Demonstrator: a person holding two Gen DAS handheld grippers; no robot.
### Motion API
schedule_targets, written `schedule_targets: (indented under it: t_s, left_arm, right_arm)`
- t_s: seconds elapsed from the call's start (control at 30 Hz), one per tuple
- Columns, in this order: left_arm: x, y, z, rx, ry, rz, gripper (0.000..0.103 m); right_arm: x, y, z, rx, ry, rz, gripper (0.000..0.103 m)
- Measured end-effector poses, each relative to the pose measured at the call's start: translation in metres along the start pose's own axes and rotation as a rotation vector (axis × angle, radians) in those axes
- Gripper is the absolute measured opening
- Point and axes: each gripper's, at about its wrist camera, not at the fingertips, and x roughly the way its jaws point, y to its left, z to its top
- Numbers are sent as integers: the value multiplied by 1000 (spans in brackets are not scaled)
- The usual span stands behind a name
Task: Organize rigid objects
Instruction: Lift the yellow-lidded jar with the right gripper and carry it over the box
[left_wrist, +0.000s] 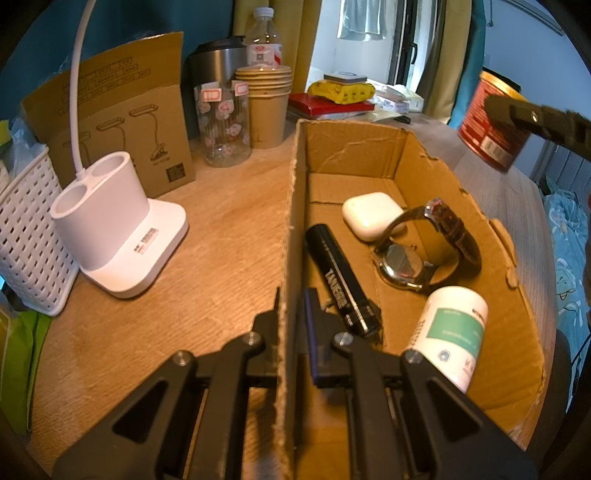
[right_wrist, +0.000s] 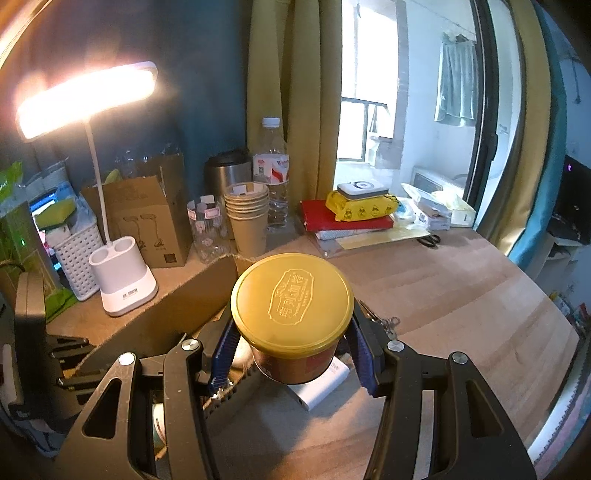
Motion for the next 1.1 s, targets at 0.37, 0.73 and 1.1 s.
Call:
schedule_targets:
  t_s: [0.37, 0.73, 1.1]
  left_arm:
    - [0, 0, 0, 0, 0, 0, 10]
    - [0, 0, 0, 1, 0, 1, 10]
    - [0, 2, 1, 0, 0, 0, 10]
  right_arm:
    - [13, 4, 17, -14, -7, 17, 57]
    - [36, 4, 29, -35, -4, 27, 57]
    - [67, 12, 34, -64, 35, 86, 57]
